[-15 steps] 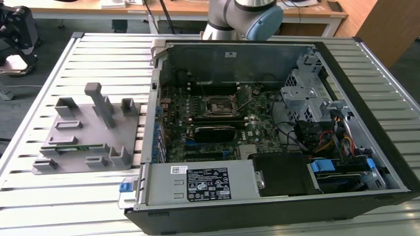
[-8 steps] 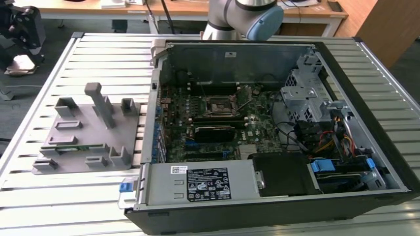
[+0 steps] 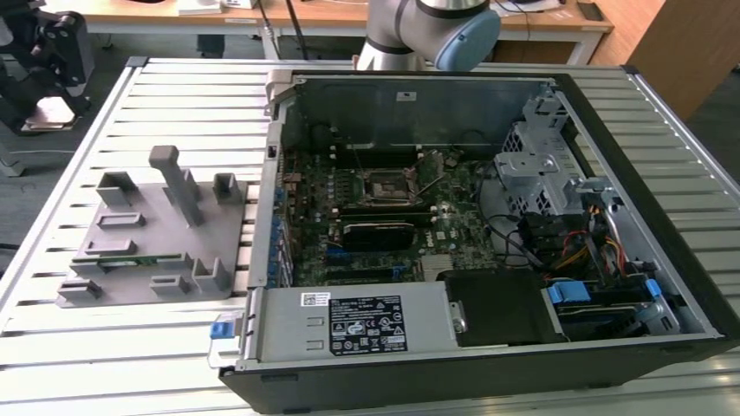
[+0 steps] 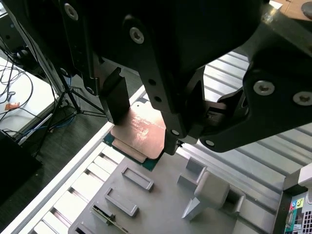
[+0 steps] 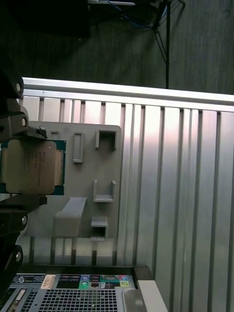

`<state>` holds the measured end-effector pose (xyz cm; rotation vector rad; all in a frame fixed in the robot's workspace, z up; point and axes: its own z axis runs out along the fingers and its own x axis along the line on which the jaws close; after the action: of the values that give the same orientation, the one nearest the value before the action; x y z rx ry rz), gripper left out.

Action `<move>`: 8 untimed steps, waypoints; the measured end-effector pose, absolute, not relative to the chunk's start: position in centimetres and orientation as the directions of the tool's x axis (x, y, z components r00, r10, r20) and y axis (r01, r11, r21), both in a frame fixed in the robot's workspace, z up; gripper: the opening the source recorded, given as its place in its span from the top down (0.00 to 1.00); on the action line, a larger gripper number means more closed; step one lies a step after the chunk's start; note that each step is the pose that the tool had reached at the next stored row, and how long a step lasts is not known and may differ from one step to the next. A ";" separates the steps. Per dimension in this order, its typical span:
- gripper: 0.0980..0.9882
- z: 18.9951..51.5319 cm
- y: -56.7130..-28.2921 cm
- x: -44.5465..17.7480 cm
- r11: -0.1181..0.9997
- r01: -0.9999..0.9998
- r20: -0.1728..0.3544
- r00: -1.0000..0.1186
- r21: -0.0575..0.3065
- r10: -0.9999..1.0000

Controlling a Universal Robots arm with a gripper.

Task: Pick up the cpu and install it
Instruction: 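Pick up the cpu and move it towards the insertion slot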

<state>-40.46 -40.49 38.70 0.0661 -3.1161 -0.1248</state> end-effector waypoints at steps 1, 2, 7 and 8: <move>0.52 38.7 -40.5 -40.4 0.996 -0.042 0.021 -0.999 0.080 -0.043; 0.52 38.7 -40.5 -40.3 0.996 -0.041 0.021 -0.999 0.080 -0.043; 0.52 38.7 -40.5 -39.9 0.996 -0.042 0.021 -0.999 0.080 -0.043; 0.52 38.7 -40.5 -39.8 0.996 -0.042 0.021 -0.999 0.080 -0.043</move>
<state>-39.84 -40.49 38.69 0.0662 -3.1161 -0.1249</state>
